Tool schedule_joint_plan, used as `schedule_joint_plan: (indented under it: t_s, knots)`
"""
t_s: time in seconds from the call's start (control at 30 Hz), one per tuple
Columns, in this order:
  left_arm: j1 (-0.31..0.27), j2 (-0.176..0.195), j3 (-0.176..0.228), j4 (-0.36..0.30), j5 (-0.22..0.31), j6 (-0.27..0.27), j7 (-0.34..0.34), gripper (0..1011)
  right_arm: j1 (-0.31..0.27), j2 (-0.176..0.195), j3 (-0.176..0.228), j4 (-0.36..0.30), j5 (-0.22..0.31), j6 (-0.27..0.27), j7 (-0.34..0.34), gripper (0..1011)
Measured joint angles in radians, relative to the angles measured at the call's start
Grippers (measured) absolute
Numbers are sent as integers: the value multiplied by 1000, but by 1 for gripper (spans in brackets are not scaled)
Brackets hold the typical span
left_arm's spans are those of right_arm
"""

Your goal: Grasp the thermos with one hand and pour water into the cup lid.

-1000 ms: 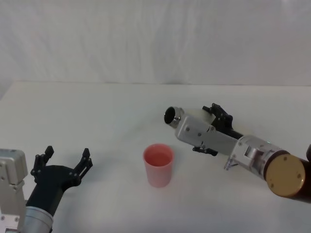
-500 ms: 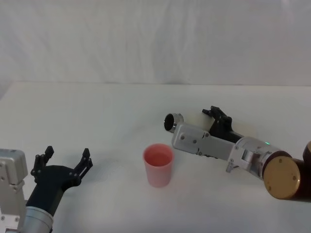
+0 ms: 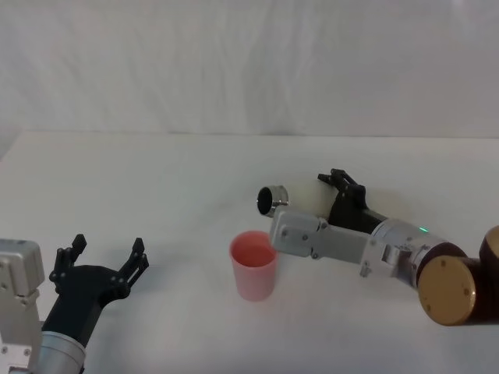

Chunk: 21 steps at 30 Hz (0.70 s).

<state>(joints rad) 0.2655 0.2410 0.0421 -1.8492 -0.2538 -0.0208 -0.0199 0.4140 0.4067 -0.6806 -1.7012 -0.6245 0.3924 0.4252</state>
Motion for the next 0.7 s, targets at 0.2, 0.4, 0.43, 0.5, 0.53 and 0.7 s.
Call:
schedule_joint_plan:
  t_s: [0.2,0.4,0.43,0.5,0.53,0.7]
  knots:
    - [0,0,0,0,0,0,0,1001,0,-2,-13,6,-46,-28,-4,957]
    - [0,0,0,0,0,0,0,1001,-2,-5,-19,6,-83,-31,-2,957]
    - [0,0,0,0,0,0,0,1001,-4,-5,-21,5,-95,-30,-1,957]
    - [0,0,0,0,0,0,0,1001,-5,-6,-24,4,-114,-27,1,957]
    - [0,0,0,0,0,0,0,1001,-6,-7,-25,4,-119,-27,2,957]
    - [0,0,0,0,0,0,0,1001,-10,-11,-29,4,-151,-26,5,957]
